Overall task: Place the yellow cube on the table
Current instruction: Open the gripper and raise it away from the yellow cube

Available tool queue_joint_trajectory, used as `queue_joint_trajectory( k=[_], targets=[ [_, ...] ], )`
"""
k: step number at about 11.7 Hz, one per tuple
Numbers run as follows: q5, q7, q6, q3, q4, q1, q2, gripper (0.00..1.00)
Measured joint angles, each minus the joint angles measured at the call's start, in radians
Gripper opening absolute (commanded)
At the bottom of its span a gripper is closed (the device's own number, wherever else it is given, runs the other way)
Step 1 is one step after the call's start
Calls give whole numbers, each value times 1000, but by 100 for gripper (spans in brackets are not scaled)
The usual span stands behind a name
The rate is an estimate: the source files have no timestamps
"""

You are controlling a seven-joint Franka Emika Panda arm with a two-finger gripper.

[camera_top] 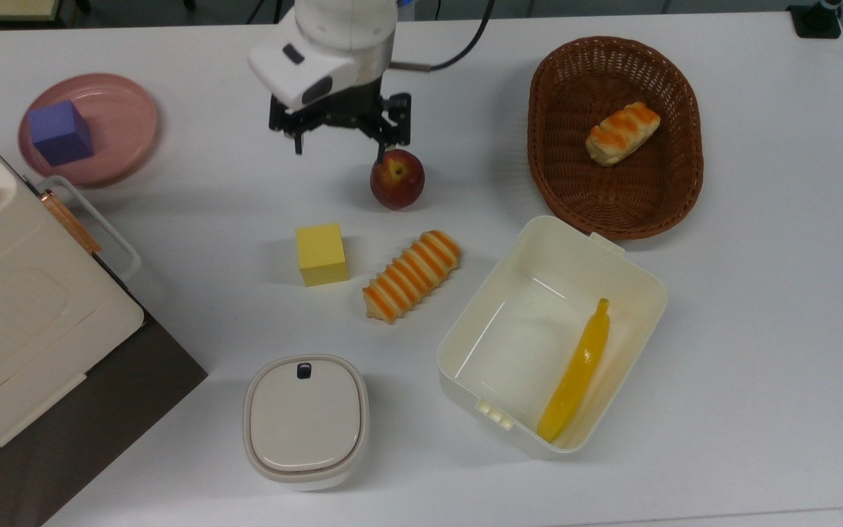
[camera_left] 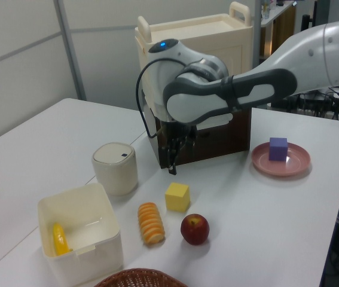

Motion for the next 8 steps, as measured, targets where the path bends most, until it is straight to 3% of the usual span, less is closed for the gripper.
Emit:
queue_joint_trajectory(
  k=[4,8],
  targets=[
    [31,1,-179,-1,3,13,-111,100],
    [107,0,-194,-32,2,13,-144,100]
  ],
)
